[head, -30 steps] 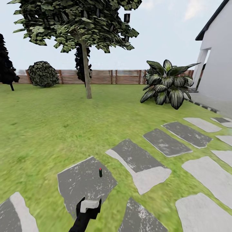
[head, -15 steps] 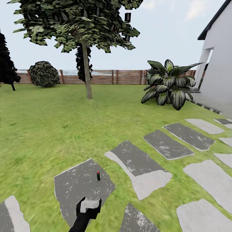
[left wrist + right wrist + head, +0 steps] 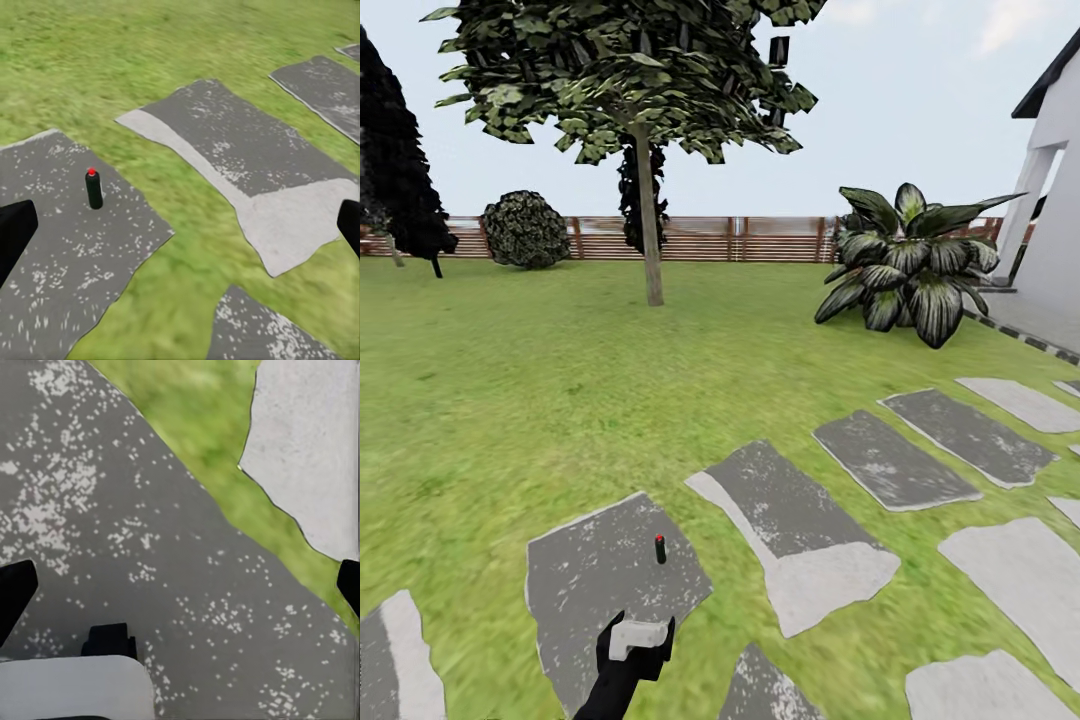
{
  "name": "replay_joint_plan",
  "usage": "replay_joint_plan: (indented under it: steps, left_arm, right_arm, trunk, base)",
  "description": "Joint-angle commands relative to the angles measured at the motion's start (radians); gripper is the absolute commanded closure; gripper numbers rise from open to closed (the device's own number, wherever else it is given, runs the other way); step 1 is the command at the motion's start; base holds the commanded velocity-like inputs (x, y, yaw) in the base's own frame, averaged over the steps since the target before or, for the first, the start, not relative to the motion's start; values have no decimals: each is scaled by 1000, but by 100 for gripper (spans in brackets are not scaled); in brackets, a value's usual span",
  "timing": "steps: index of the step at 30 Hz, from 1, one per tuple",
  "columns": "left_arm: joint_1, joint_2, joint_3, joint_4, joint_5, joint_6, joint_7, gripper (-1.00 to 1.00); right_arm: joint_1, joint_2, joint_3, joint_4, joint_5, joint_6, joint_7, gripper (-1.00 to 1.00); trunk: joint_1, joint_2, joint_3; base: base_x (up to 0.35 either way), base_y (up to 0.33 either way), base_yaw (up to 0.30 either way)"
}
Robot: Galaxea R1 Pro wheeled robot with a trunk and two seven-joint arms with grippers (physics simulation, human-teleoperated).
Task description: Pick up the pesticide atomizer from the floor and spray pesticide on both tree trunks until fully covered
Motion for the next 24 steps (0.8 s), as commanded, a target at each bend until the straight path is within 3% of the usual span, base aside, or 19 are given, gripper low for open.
replay_joint_plan:
  steps: [1, 24]
  left_arm:
    - [0, 0, 0, 0, 0, 0, 0, -100]
    - [0, 0, 0, 0, 0, 0, 0, -100]
  right_arm:
    - [0, 0, 0, 0, 0, 0, 0, -100]
    - [0, 0, 0, 0, 0, 0, 0, -100]
  trunk:
    - [0, 0, 0]
    - [0, 0, -6]
  base:
    - [103, -293, 227]
    - [201, -242, 280]
